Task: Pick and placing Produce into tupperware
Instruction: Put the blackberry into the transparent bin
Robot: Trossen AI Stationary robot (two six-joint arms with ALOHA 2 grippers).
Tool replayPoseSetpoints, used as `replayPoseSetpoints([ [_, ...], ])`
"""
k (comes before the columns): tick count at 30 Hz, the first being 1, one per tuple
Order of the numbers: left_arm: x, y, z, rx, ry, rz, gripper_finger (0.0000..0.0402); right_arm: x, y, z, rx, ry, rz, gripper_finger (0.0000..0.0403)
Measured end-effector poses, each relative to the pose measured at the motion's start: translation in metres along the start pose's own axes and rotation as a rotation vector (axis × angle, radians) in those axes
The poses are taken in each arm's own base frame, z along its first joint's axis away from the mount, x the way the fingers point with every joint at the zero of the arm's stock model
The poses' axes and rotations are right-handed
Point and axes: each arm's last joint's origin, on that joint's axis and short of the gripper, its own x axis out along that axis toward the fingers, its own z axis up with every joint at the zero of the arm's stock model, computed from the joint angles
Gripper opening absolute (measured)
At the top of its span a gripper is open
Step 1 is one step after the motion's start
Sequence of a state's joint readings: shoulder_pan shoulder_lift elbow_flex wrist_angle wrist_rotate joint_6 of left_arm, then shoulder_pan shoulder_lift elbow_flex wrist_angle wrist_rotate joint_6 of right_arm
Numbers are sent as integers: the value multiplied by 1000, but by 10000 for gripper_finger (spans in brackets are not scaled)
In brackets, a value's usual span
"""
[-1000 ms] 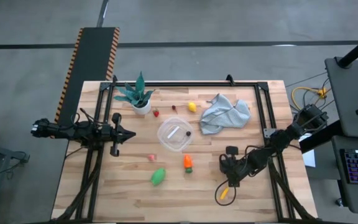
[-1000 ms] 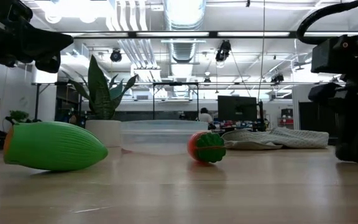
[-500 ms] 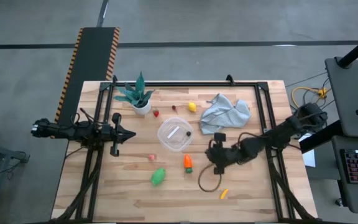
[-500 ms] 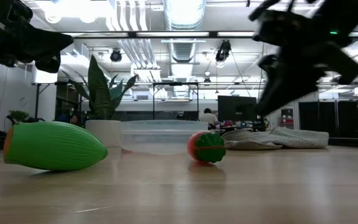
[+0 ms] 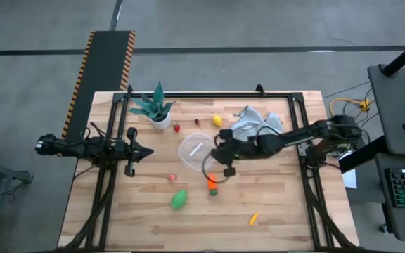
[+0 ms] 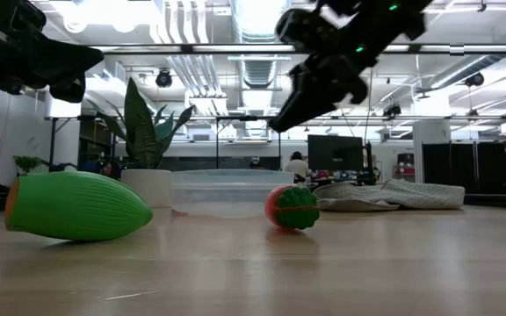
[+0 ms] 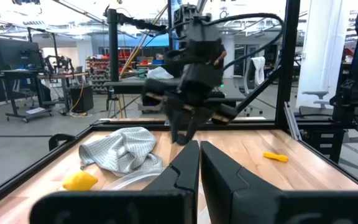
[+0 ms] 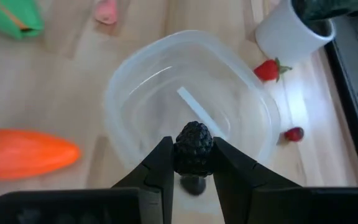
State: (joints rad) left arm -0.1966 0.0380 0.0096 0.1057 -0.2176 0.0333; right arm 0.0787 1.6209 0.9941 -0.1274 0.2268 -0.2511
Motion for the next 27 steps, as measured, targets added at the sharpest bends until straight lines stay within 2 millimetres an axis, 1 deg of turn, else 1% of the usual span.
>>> replayPoseSetpoints([
  [3, 0, 0, 0, 0, 0, 0, 0, 19, -15, 2, 14, 25, 18, 77],
  [7, 0, 0, 0, 0, 0, 0, 0, 42, -34, -3, 26, 103, 25, 77],
  [10, 0, 0, 0, 0, 2, 0, 0, 56, -42, -10, 16, 190, 35, 77],
  [12, 0, 0, 0, 0, 2, 0, 0, 64, -44, -11, 22, 214, 64, 77],
  [15, 0, 0, 0, 0, 2, -1, 0, 72, -44, -10, 21, 218, 96, 77],
  [19, 0, 0, 0, 0, 3, -1, 0, 75, -44, -8, -1, 214, 100, 77],
  [26, 0, 0, 0, 0, 4, -1, 0, 73, -45, -8, -1, 226, 102, 77],
  [27, 0, 0, 0, 1, 4, -1, 0, 72, -45, -8, 3, 221, 100, 83],
])
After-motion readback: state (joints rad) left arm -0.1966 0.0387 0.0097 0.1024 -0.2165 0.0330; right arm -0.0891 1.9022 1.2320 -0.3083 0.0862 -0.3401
